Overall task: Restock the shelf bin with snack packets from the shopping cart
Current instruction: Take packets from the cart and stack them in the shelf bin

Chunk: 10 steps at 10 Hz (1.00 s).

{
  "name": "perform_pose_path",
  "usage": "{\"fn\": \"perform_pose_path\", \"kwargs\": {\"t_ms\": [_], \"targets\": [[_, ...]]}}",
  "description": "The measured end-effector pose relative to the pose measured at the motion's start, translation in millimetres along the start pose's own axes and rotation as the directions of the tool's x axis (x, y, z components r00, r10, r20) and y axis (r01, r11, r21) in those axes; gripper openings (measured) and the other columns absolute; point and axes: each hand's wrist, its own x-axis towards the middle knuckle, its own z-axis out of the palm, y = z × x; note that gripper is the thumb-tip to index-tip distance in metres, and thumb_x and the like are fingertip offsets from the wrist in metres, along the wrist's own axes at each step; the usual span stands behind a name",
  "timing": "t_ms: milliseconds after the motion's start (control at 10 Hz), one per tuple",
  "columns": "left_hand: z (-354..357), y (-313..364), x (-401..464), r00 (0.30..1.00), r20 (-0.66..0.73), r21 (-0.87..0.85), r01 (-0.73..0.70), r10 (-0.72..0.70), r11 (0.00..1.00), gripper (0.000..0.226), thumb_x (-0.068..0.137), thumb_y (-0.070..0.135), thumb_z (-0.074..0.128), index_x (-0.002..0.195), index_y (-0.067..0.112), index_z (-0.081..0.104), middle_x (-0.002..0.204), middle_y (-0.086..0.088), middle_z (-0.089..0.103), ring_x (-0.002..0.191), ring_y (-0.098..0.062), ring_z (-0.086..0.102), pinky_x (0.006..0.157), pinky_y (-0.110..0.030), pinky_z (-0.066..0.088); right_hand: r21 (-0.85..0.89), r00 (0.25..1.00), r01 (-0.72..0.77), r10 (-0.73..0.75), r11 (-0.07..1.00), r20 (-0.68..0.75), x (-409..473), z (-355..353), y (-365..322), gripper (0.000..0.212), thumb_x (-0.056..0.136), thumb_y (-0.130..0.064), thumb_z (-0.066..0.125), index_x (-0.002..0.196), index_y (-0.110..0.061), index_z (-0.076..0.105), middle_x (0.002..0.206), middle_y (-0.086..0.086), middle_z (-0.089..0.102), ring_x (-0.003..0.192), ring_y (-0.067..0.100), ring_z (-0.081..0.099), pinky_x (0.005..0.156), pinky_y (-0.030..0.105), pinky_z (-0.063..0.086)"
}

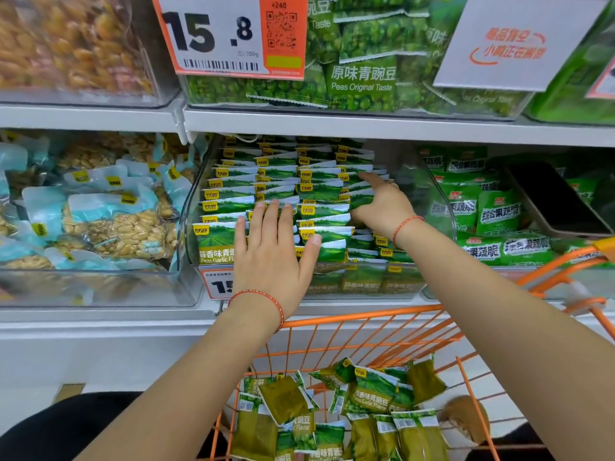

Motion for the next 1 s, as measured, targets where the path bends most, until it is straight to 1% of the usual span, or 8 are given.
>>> {"fn": "perform_pose_path", "kwargs": {"t_ms": [200, 400, 500, 600, 700, 800, 900, 1000], "targets": [[-1.2, -0.2, -0.9, 1.000, 0.008, 0.001, 0.002, -0.002, 1.000, 0.085, 0.085, 0.062, -0.006, 0.149, 0.015, 0.023, 0.157, -0.003, 0.018, 0.146, -0.020, 0.005, 0.116, -0.038, -0.007, 0.093, 1.000, 0.013, -0.016, 0.996, 0.024, -1.2, -6.3, 4.5, 0.080, 0.083, -0.018, 0.072, 0.148, -0.025, 0.027, 0.151, 0.007, 0.034, 0.126, 0.029, 0.046, 0.094, 0.032, 0.043], [-0.8, -0.1, -0.7, 1.000, 0.008, -0.003, 0.004, -0.004, 1.000, 0.085, 0.085, 0.062, -0.005, 0.149, 0.014, 0.023, 0.157, -0.004, 0.019, 0.146, -0.020, 0.006, 0.117, -0.039, -0.006, 0.279, 0.988, -0.039, 0.078, 0.960, -0.131, -2.6, -0.4, 15.8, 0.072, 0.080, -0.020, 0.076, 0.141, -0.017, 0.038, 0.145, 0.011, 0.042, 0.129, 0.029, 0.042, 0.099, 0.030, 0.038], [-0.8, 0.0, -0.4, 1.000, 0.012, -0.002, 0.003, -0.003, 1.000, 0.086, 0.084, 0.062, -0.006, 0.150, 0.014, 0.023, 0.157, -0.003, 0.018, 0.146, -0.020, 0.006, 0.117, -0.039, -0.006, 0.417, 0.977, -0.128, 0.188, 0.900, -0.104, -0.3, 2.0, 16.7, 0.071, 0.081, -0.023, 0.075, 0.142, -0.012, 0.039, 0.147, 0.012, 0.040, 0.133, 0.027, 0.040, 0.103, 0.031, 0.036], [-0.8, -0.2, -0.3, 1.000, 0.011, -0.002, 0.002, -0.002, 1.000, 0.086, 0.084, 0.062, -0.006, 0.149, 0.014, 0.023, 0.157, -0.004, 0.019, 0.146, -0.020, 0.006, 0.117, -0.039, -0.005, 0.250, 0.978, -0.121, 0.158, 0.961, -0.136, -5.2, 3.9, 11.2, 0.075, 0.086, -0.030, 0.069, 0.147, -0.010, 0.029, 0.147, 0.013, 0.040, 0.131, 0.030, 0.042, 0.101, 0.032, 0.038], [-0.1, -0.4, -0.4, 1.000, 0.008, -0.001, 0.002, -0.002, 1.000, 0.084, 0.086, 0.061, -0.004, 0.149, 0.014, 0.025, 0.157, -0.004, 0.020, 0.146, -0.021, 0.008, 0.117, -0.040, -0.004, 0.050, 0.986, -0.090, 0.097, 0.995, -0.139, -14.0, 9.2, 4.7, 0.082, 0.092, -0.035, 0.059, 0.151, -0.008, 0.010, 0.117, 0.019, 0.061, 0.096, 0.031, 0.059, 0.074, 0.035, 0.045], [0.4, 0.2, 0.1, 1.000, 0.016, 0.004, 0.002, -0.002, 1.000, 0.084, 0.085, 0.061, -0.003, 0.149, 0.014, 0.026, 0.156, -0.004, 0.021, 0.146, -0.021, 0.009, 0.117, -0.040, -0.003, -0.082, 0.991, -0.103, 0.094, 0.991, -0.100, -14.3, 13.3, 5.7, 0.088, 0.094, -0.042, 0.054, 0.151, -0.007, -0.003, 0.080, 0.010, 0.060, 0.082, 0.031, 0.061, 0.083, 0.041, 0.049], [1.0, -0.4, 0.0, 1.000, 0.026, 0.013, 0.002, -0.002, 1.000, 0.084, 0.085, 0.061, -0.004, 0.149, 0.015, 0.025, 0.157, -0.003, 0.021, 0.146, -0.021, 0.008, 0.117, -0.040, -0.003, -0.115, 0.992, -0.118, 0.112, 0.986, -0.057, -12.1, 7.7, 8.5, 0.094, 0.091, -0.048, 0.055, 0.151, -0.010, -0.007, 0.084, 0.011, 0.063, 0.084, 0.033, 0.062, 0.096, 0.044, 0.045], [1.7, -1.8, 0.1, 0.999, 0.035, 0.024, -0.004, 0.003, 1.000, 0.084, 0.085, 0.061, -0.004, 0.149, 0.015, 0.025, 0.156, -0.004, 0.021, 0.146, -0.021, 0.008, 0.117, -0.040, -0.003, 0.021, 0.989, -0.127, 0.128, 0.992, -0.074, -20.6, 0.4, 11.5, 0.096, 0.089, -0.044, 0.060, 0.152, -0.013, -0.006, 0.110, 0.020, 0.064, 0.072, 0.029, 0.058, 0.069, 0.037, 0.049]]}}
